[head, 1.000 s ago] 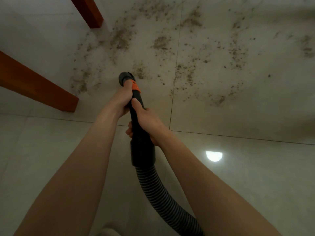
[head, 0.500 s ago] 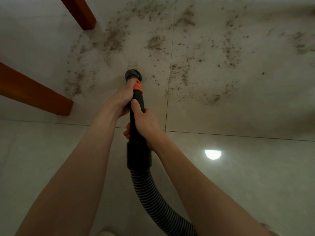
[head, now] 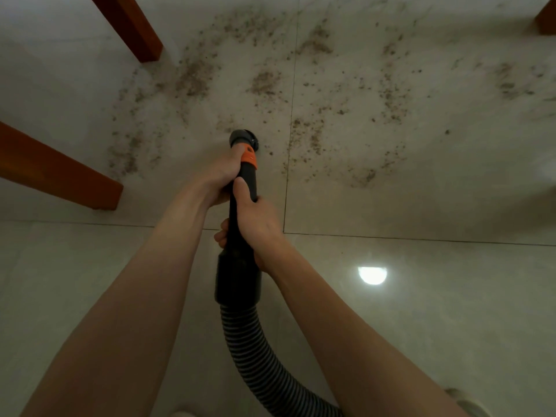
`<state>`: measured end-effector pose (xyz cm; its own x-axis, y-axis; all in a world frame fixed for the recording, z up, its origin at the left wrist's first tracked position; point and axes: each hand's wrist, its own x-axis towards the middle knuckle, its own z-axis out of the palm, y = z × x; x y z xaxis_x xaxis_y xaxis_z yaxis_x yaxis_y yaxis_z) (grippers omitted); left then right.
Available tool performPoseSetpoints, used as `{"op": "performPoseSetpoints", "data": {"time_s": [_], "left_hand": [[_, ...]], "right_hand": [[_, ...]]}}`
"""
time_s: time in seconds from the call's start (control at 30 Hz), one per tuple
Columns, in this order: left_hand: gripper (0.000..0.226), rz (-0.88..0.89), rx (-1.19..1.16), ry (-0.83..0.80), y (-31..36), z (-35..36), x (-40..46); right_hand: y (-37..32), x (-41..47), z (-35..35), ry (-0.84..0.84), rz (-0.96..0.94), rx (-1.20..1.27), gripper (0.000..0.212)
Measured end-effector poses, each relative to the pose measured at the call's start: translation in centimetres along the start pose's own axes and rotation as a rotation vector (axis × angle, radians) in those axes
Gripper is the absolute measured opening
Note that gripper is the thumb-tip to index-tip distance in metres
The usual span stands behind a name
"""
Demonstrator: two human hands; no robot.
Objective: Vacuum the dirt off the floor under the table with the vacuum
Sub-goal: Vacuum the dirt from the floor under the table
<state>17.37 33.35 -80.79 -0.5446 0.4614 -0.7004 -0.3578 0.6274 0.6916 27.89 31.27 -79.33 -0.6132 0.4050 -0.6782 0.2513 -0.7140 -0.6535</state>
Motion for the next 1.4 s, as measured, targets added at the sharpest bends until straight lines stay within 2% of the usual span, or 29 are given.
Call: {"op": "performPoseSetpoints", "data": {"time_s": [0.57, 0.8, 0.97, 1.1, 1.27, 1.4], "left_hand": [[0.033, -0.015, 0.058, -0.064, -0.1, 0.8, -1.2], [0.029, -0.111, 0.012, -0.156, -0.3, 0.6, -2.5], [0.03, -0.091, -0.09, -0.084, -0.9, 2.7, -3.6], [0.031, -0.097, -0.051, -0.048, -2.4, 2.6, -4.5], [0.031, -0.101, -0.158, -0.088, -3.4, 2.4, -5.7], [0.031, -0.134, -0.026, -0.086, -3.4, 2.7, -6.7]], "right_hand": [[0.5, -1.2, -0.4, 0.025, 0.026, 0.055, 0.037], [1.2, -3.1, -0.2, 0.081, 0.07, 0.1, 0.052], [1.4, -4.5, -1.4, 0.095, 0.077, 0.131, 0.047], [3.0, -5.0, -1.6, 0.082, 0.097, 0.093, 0.043], [3.9, -5.0, -1.5, 0.006, 0.116, 0.195, 0.042], [4.1, -5.9, -1.8, 0.016, 0.084, 0.206, 0.044]]}}
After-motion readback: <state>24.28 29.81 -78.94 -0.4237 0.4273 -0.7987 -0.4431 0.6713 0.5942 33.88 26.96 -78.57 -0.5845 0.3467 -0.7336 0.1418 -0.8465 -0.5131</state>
